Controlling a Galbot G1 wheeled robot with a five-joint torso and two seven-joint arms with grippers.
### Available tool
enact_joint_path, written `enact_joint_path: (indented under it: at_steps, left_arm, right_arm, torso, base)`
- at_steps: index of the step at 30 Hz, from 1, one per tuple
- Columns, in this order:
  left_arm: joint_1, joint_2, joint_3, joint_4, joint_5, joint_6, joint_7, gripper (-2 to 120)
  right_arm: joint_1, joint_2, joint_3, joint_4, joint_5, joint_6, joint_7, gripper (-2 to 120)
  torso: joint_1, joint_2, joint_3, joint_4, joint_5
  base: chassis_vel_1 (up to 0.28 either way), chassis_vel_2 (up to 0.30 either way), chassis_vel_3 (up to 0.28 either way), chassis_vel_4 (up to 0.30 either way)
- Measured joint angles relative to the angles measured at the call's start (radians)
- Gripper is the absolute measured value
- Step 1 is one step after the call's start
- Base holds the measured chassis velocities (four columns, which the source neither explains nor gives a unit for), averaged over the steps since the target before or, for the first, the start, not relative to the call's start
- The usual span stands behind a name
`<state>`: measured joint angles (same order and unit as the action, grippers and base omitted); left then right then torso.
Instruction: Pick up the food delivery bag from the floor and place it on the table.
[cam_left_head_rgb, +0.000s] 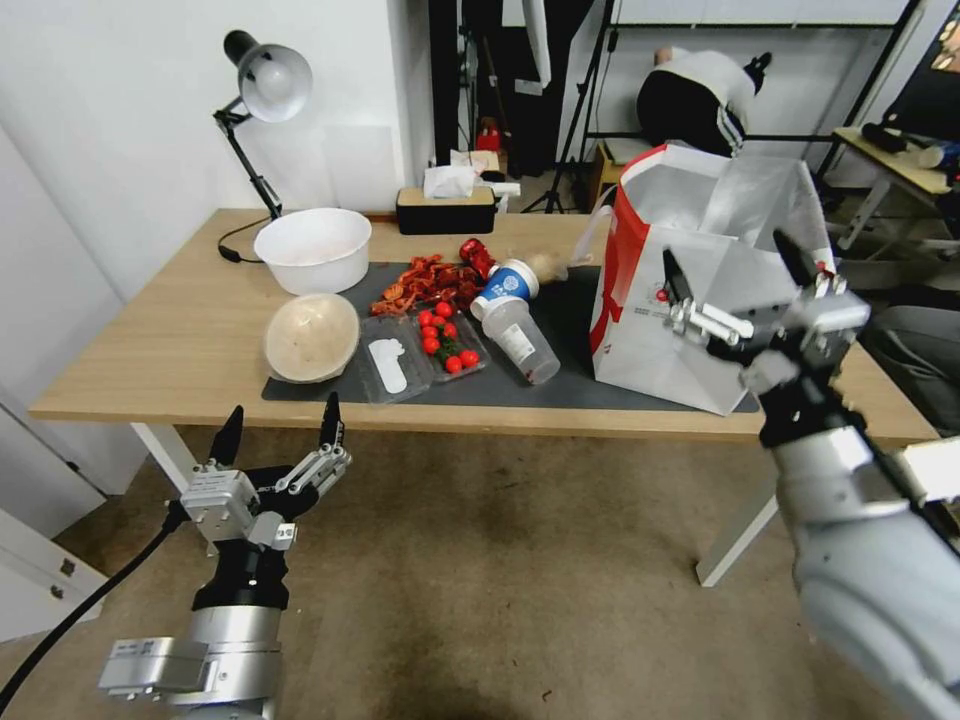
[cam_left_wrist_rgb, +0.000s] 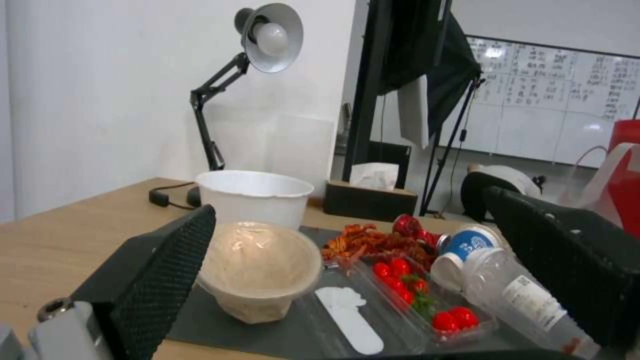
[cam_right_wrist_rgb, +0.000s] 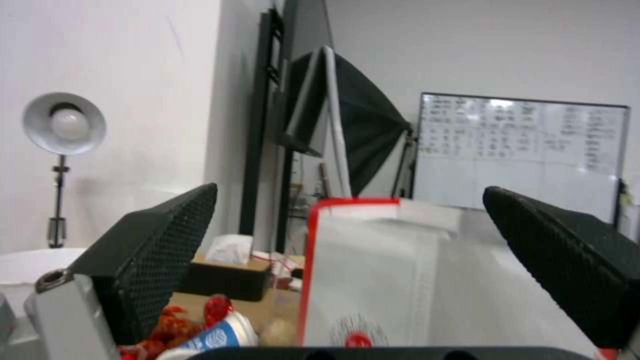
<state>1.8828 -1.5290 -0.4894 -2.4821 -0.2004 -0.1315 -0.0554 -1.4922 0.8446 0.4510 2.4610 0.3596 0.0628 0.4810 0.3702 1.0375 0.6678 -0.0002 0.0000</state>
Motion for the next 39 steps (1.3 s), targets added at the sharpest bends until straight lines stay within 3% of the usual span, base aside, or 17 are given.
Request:
enact_joint_path:
  at_steps: [7,16,39]
  left_arm:
    - [-0.014,0.004,0.008,0.028,0.019,-0.007,0.011,100]
    - [-0.017,0.003,0.013,0.045,0.037,-0.022,0.024,100]
    - [-0.014,-0.011,0.019,0.075,0.055,-0.042,0.051,100]
  right_arm:
    - [-0.201,0.248,-0.046,-0.024,-0.226,0.092,-0.01,100]
    - [-0.246,0.372,-0.107,-0.09,-0.331,0.167,-0.02,100]
    - [-0.244,0.458,-0.19,-0.224,-0.418,0.236,-0.059,100]
  torso:
    - [0.0,0.0,0.0,-0.0004,-0.0003]
    - [0.0,0.0,0.0,0.0002,-0.0001]
    - [0.0,0.0,0.0,0.0001,0.0]
  base:
    - [0.0,0.0,0.0,0.0]
    - [0.0,0.0,0.0,0.0]
    - [0.0,0.0,0.0,0.0]
